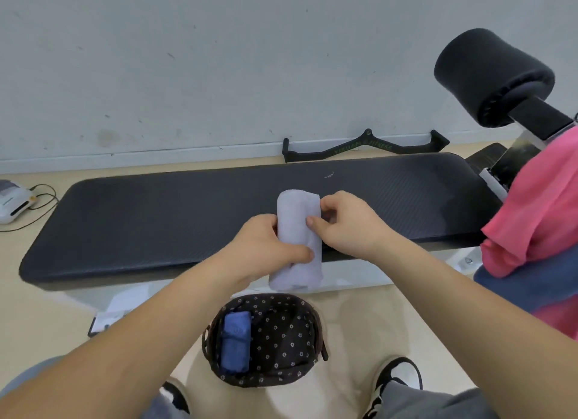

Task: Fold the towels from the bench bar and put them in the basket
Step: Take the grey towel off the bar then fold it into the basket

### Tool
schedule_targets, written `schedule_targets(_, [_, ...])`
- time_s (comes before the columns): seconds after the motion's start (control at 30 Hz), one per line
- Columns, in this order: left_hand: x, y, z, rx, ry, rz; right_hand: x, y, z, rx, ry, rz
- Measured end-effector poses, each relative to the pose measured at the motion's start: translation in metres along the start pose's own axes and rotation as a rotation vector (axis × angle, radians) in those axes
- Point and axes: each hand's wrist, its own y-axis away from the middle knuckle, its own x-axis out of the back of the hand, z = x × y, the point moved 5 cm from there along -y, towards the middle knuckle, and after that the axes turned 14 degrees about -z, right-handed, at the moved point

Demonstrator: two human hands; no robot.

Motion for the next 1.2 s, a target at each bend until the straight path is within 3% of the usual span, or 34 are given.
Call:
schedule_targets(0.17, [-0.009,0.041,-0.021,-0.022,0.221,-0.172,-0.040,0.055,0.001,-0.144,-0.221,-0.266])
schedule_targets(0.27, [-0.025,0.059,-0.042,-0.030,0.321,-0.272,-0.078,0.076,0.006,-0.096,-0.464,-0.390])
schedule_targets(0.4, [-0.045,0.067,-0.079,-0.010,0.428,-0.361,-0.125,0.073,0.014,-0.126,-0.664,-0.400])
schedule_targets(0.6, [-0.052,0.047,-0.126,0.044,0.618,-0.288,-0.184,0.056,0.041,-0.325,-0.785,-0.710])
schedule_targets(0.7, [-0.053,0.033,-0.160,0.149,0.748,-0.219,-0.212,0.045,0.055,-0.333,-0.786,-0.668])
schedule_targets(0.83, [-0.052,0.019,-0.208,0.354,0.602,-0.133,-0.263,0.028,0.085,-0.439,-0.699,-0.613])
schedule_targets(1.03, [-0.035,-0.019,-0.269,0.452,0.212,0.016,-0.316,-0.008,0.124,-0.720,-0.757,-0.434])
schedule_targets(1.2, [-0.046,-0.055,-0.303,0.436,-0.096,-0.086,-0.354,-0.044,0.146,-0.846,-0.785,-0.443])
